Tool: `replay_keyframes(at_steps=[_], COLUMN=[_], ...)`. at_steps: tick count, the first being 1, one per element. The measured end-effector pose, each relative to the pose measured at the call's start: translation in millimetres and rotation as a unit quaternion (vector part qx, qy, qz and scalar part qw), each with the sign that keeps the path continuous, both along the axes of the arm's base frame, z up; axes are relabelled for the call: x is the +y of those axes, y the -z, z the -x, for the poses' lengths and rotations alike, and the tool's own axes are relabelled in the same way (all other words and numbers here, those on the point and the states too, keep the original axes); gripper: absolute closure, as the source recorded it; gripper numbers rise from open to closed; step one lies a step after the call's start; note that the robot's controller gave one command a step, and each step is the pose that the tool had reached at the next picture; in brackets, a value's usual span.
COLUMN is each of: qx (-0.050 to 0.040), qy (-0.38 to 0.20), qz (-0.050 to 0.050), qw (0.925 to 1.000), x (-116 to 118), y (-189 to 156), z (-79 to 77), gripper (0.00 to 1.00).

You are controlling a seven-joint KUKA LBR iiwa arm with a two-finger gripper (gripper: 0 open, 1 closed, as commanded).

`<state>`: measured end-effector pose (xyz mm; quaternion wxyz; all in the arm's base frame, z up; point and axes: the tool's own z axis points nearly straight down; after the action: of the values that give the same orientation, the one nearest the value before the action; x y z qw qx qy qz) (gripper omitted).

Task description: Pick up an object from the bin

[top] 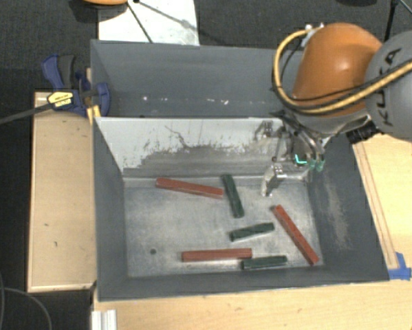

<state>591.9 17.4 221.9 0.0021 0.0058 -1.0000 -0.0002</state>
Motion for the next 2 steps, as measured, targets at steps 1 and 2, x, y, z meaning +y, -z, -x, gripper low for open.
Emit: replay_keyframes(at_steps=[1, 2], qx=[-0.0039, -0.0047], qy=[0.0, -0.015], qz=[0.0, 0.0], qw=[1.0, 0.9999], x=[0.0, 17.1], y=[-4.2, 75.5], z=[-1.6, 50.3], gripper=[0.0, 0.0])
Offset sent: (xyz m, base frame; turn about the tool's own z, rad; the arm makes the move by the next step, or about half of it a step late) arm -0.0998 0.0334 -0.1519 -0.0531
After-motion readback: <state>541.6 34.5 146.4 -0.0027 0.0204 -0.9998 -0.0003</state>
